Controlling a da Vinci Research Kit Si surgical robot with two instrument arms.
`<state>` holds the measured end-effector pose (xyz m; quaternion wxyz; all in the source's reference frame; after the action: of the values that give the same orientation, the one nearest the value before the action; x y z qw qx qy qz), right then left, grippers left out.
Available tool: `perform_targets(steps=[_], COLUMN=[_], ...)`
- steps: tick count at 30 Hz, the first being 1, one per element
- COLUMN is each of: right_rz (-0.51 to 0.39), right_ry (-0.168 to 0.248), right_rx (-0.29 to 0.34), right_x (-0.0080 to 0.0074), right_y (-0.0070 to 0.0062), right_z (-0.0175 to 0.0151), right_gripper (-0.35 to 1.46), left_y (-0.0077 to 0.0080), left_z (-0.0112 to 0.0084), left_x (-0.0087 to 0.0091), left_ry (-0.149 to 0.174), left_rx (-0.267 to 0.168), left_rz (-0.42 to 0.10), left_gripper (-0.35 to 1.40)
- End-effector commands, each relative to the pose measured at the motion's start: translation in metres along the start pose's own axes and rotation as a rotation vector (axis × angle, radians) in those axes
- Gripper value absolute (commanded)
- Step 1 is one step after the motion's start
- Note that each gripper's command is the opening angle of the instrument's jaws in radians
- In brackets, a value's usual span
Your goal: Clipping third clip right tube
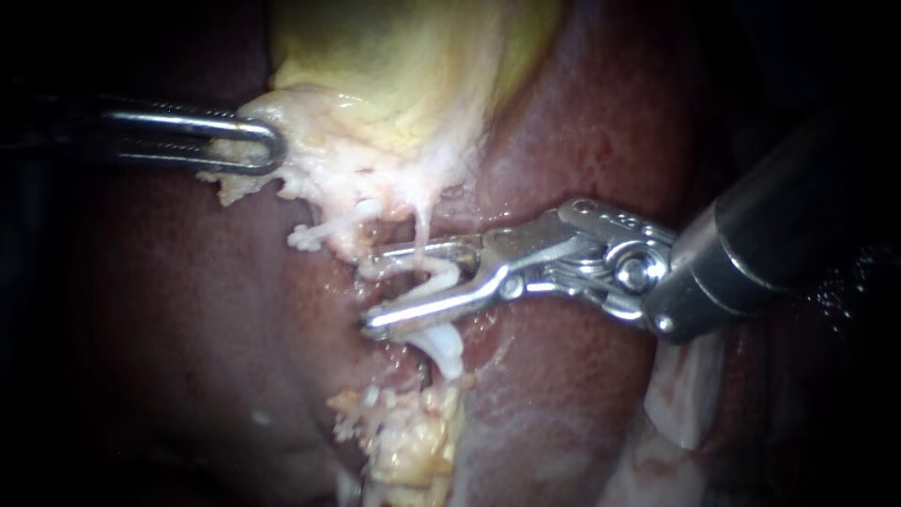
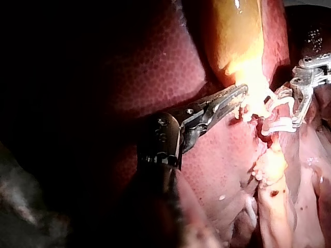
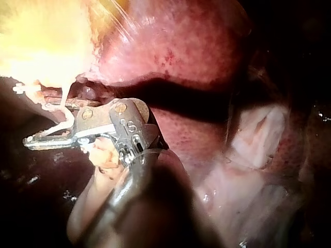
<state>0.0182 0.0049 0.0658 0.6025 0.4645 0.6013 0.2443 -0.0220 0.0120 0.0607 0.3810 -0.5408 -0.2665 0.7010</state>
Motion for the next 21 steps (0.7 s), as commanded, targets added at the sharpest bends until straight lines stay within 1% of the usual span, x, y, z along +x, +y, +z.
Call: perform_targets(steps=[1,3,7,11,15,18,21], right_rz=[0.000,0.001,0.010,0.023,0.035,0.053,0.058], right_ry=[-0.002,-0.003,0.027,0.027,0.027,0.027,0.026], right_rx=[0.001,0.003,0.023,0.025,0.025,0.026,0.027], right_x=[0.0000,0.0002,0.0010,0.0013,0.0014,0.0013,0.0013], right_y=[0.0000,0.0000,-0.0002,-0.0003,0.0000,0.0002,0.0003], right_z=[-0.0001,-0.0003,-0.0006,-0.0009,-0.0011,-0.0015,-0.0018], right_gripper=[0.48,0.46,0.43,0.39,0.34,0.27,0.14], left_y=[0.0000,0.0000,0.0000,0.0000,0.0000,0.0000,0.0000], left_z=[0.0000,0.0000,0.0000,0.0000,0.0000,0.0000,0.0000], left_x=[0.0000,0.0000,0.0000,0.0000,0.0000,0.0000,0.0000], left_ry=[0.000,0.000,0.000,0.000,0.000,0.000,0.000], left_rx=[0.000,0.000,0.000,0.000,0.000,0.000,-0.001], left_rz=[0.000,0.000,0.000,0.000,0.000,0.000,0.000], left_gripper=[-0.35,-0.35,-0.35,-0.35,-0.35,-0.35,-0.35])
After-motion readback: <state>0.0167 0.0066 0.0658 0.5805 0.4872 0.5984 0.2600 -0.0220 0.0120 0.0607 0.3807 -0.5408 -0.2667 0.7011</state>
